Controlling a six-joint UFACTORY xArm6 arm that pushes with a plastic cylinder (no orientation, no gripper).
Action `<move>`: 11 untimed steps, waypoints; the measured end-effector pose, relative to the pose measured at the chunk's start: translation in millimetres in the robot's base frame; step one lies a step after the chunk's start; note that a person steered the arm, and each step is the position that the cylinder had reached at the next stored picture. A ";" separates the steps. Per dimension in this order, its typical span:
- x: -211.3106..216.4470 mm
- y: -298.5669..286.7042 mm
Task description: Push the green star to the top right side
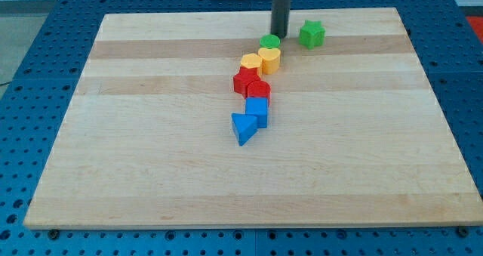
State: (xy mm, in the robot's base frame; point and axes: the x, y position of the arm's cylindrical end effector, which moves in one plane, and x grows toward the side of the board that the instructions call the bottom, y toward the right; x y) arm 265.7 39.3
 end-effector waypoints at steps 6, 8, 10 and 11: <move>6.1 -3.5; -11.2 69.4; -11.2 95.8; -11.2 105.0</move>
